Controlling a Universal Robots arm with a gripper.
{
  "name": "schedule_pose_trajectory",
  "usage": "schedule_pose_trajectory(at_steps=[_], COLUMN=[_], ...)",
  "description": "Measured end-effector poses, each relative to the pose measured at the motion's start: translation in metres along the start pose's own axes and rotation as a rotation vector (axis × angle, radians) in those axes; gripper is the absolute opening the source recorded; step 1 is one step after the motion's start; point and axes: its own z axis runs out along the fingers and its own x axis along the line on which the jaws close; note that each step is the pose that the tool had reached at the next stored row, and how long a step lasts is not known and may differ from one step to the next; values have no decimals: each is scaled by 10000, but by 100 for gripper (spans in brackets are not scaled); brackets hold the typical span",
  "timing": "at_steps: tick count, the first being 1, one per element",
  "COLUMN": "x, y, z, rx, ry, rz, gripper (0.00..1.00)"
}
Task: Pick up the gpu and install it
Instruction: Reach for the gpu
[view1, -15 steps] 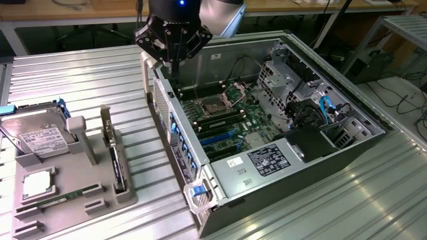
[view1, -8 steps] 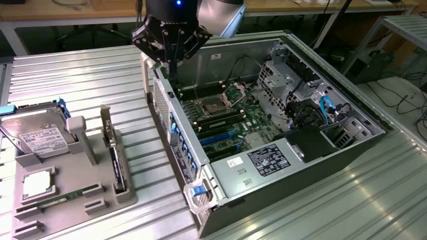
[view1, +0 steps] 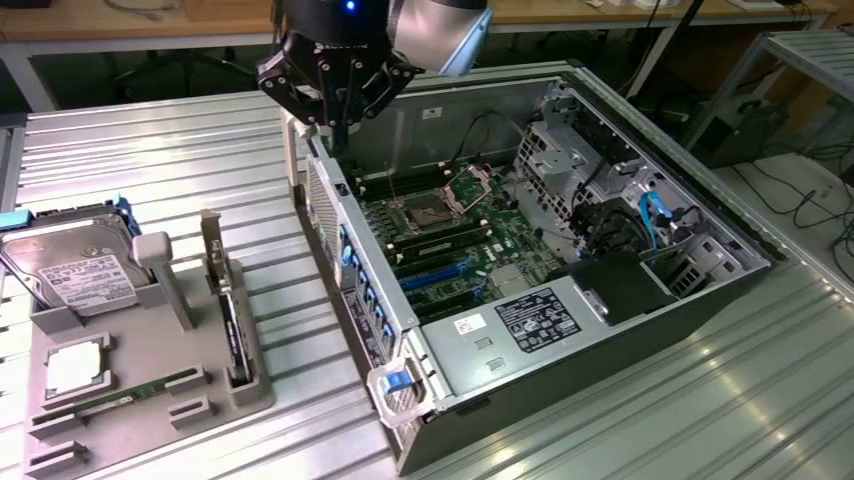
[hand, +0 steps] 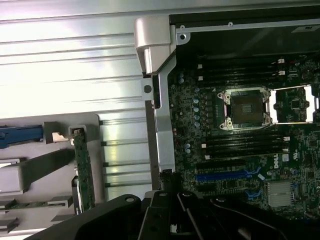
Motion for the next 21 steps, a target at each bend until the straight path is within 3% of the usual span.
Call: schedule_pose_trajectory(at_steps=[18,21], x=[137,373], y=[-12,-33], z=[-2,-6], rx=[-1,-1], ry=[-1,-1], rz=[1,0], gripper=[11,11])
